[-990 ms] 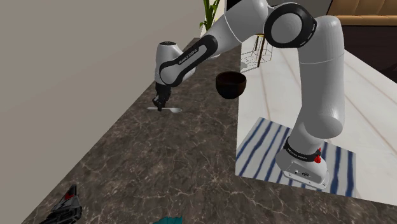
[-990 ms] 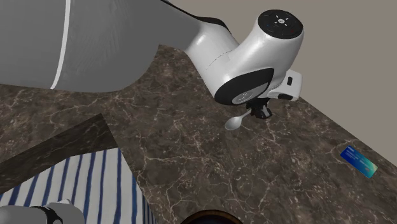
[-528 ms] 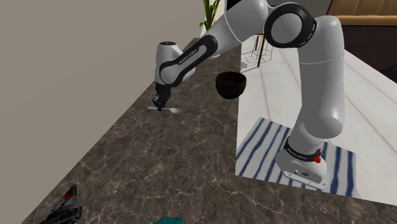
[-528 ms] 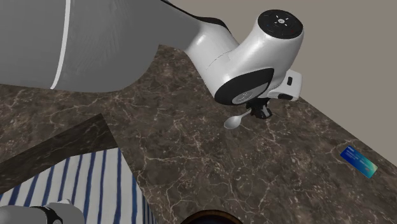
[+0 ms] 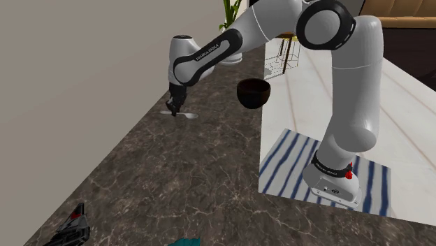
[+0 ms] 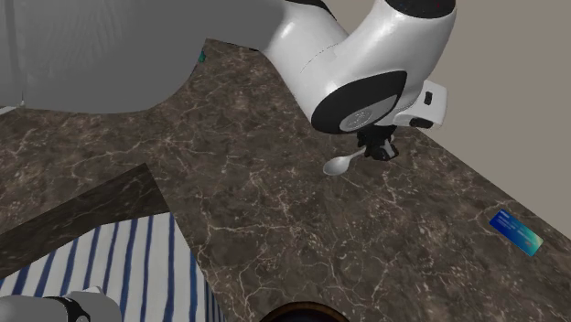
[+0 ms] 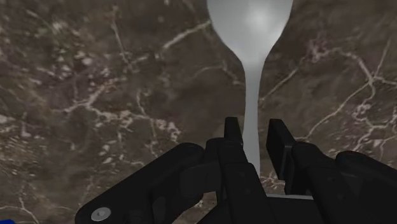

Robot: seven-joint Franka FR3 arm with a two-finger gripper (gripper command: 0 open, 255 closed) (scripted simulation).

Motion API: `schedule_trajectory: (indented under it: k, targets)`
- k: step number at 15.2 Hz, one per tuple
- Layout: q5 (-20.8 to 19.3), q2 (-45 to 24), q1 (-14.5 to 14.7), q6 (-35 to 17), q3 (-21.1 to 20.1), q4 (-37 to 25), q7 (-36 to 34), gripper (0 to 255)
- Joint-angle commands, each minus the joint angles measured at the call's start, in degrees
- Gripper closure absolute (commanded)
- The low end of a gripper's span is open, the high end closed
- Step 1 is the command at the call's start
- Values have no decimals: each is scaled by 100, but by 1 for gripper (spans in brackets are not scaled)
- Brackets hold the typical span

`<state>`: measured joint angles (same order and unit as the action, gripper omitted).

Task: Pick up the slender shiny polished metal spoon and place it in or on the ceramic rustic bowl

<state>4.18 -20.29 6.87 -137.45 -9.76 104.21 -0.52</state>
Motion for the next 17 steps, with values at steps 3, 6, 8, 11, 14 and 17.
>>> schedule_trajectory:
  k: [3,6,8,11,14,17]
  targets:
    - [7,136,-6,267,-5,-130,-19,255]
    - [11,228,-11,467,-8,-240,-33,255]
    - [12,284,-14,602,-9,-319,-43,255]
    - [14,360,-17,806,-11,-449,-58,255]
    - [14,427,-20,1014,-12,-591,-74,255]
    - [13,483,-22,1225,-13,-746,-91,255]
